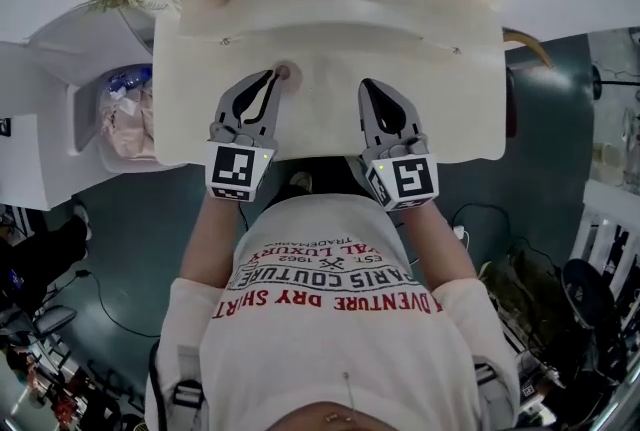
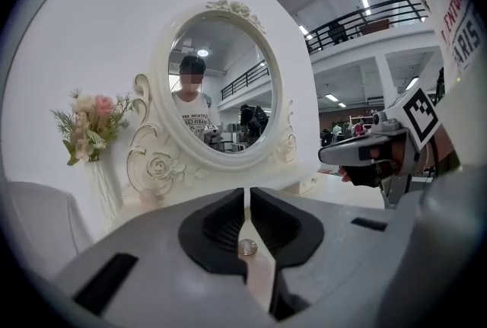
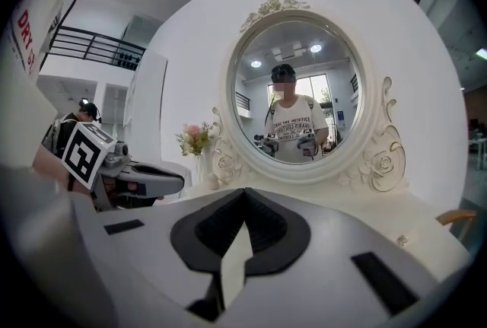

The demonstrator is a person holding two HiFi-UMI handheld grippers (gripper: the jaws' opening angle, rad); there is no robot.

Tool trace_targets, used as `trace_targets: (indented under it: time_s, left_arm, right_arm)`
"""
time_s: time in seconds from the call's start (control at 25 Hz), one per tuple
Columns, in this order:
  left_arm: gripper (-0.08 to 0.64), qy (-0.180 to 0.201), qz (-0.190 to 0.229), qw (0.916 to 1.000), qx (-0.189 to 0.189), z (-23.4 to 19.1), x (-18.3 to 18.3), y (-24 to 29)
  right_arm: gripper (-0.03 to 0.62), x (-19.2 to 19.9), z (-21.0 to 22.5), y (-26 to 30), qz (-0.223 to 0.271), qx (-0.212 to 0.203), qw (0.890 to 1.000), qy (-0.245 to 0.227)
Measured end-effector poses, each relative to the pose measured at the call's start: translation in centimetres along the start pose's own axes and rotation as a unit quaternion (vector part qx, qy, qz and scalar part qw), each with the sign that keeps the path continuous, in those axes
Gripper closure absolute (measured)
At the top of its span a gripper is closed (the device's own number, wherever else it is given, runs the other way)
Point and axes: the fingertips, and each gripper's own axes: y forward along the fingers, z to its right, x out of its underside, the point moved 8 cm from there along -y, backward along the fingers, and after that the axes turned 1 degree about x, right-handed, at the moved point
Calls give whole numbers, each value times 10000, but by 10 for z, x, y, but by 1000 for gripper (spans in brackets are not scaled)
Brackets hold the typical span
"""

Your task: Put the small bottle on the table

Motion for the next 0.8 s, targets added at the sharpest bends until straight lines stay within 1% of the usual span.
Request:
trace_targets:
  time_s: [0.08, 0.2, 0.36, 0.56, 0.68, 0.8]
  left_arm:
    - [537, 21, 2, 10000, 15, 1, -7, -11]
    - [551, 26, 6, 10000, 64, 5, -19, -27]
    - [552, 48, 170, 9997, 181, 13, -38, -51]
    - [552, 114, 349, 9989, 278, 17, -51, -79]
    - [552, 167, 430, 9988, 178, 15, -58, -92]
    - [552, -9, 518, 9986, 102, 8, -58, -102]
  right_arm:
    - [593, -6, -5, -7, 83, 52, 10000, -5]
    - [593, -15, -13, -18, 226, 23, 9997, -71]
    - [594, -27, -22, -33, 405, -100, 9987, -289]
    - [594, -38, -29, -47, 498, -37, 9983, -317]
    - [594, -44, -35, -52, 493, -117, 9981, -357]
    - [594, -45, -42, -55, 483, -218, 9979, -382]
